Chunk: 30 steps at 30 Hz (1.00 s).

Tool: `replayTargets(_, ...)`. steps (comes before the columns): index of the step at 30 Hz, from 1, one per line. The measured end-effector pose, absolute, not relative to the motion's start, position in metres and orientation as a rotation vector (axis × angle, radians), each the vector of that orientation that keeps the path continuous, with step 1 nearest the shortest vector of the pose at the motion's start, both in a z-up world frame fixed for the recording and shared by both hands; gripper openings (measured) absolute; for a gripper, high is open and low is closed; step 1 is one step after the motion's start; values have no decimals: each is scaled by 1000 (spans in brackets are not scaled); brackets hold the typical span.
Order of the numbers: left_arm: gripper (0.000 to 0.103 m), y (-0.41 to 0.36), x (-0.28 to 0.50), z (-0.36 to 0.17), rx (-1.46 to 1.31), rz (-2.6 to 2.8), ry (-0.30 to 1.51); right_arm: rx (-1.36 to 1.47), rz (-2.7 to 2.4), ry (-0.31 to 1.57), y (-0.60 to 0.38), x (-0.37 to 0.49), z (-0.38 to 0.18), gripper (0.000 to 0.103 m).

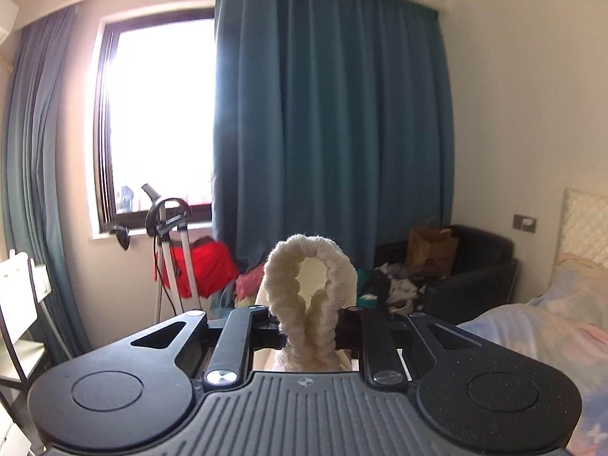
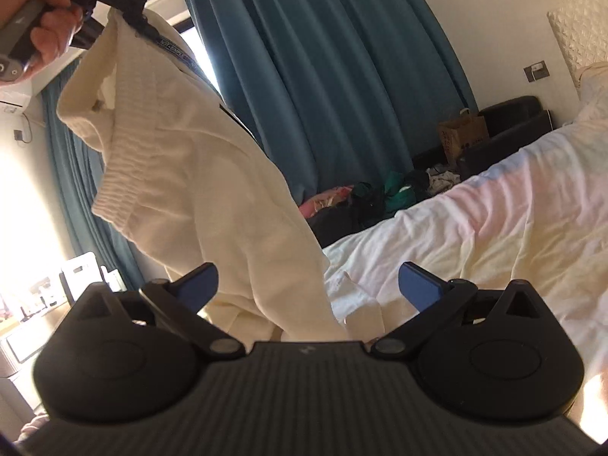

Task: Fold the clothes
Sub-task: 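Lift the sweatpants up by cuff and waistband with both tools, stretching them out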

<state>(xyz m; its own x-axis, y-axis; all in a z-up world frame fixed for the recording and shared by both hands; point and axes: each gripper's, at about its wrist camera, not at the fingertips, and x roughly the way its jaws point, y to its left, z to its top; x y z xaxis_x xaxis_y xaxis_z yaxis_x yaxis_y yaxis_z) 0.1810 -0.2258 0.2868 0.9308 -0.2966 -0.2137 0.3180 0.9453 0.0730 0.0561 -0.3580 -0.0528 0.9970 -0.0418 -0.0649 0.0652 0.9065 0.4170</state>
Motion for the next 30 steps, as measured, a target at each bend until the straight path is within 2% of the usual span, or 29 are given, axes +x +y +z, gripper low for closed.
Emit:
replayTargets(6,19,-211,117,313,67,-310,163,494,144,-36,-356,2,-27,103)
replayTargets(13,19,-196,67,289,75,-291,186,591,373,-144,-334,-28,1,103)
replayTargets(18,19,-187,58,263,76,-300,215,538,365,-16,-321,-10,2,103)
replayTargets(22,19,-164,71,249,22,-260,242,431,257,127,-313,4,-3,86)
replayTargets(23,19,-156,76,246,8,-246,247,412,223,153,-315,6,-3,77)
replayTargets(24,19,-148,80,243,-5,-233,252,405,188,165,-317,5,-3,71)
replayTargets(30,19,-105,91,216,-76,-227,303,389,129,186,-322,8,-10,66)
